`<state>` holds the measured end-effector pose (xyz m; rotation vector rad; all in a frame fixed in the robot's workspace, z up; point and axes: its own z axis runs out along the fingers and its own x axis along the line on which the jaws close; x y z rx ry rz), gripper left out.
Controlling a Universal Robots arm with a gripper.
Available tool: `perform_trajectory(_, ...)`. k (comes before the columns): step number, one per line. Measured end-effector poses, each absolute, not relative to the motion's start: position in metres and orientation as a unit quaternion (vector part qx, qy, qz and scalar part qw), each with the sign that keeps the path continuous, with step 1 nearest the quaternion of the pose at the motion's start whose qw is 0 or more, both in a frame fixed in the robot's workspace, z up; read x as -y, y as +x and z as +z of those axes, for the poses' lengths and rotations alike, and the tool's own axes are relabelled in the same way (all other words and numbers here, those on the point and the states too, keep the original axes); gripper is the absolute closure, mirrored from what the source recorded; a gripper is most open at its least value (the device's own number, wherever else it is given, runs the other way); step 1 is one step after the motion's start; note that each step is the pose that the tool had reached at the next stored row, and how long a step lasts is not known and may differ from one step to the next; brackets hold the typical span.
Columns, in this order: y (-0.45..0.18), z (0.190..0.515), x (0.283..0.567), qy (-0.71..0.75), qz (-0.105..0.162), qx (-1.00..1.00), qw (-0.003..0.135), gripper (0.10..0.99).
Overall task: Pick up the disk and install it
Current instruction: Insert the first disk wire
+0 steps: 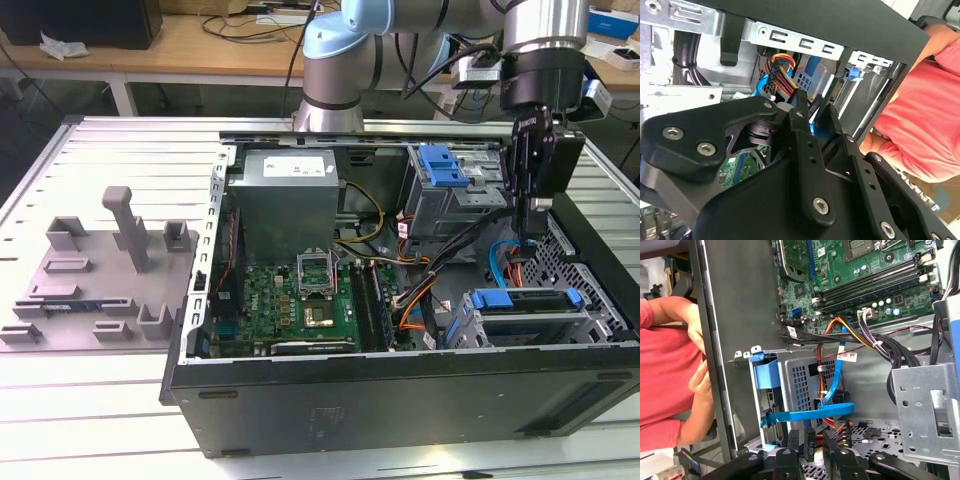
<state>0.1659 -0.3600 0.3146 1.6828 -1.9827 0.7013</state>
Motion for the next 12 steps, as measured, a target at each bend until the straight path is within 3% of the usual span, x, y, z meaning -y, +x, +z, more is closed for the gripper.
perform_trajectory(5, 0.1659, 0.3138, 0.3597, 0.608, 0.257, 0.717, 0.225, 0.776)
perform_trajectory(7, 0.1659, 0.3133, 0.3597, 0.608, 0.258, 0.716, 0.226, 0.91)
perform_trajectory(12, 0.1659, 0.3124, 0.3597, 0.607, 0.26, 0.716, 0.227, 0.918)
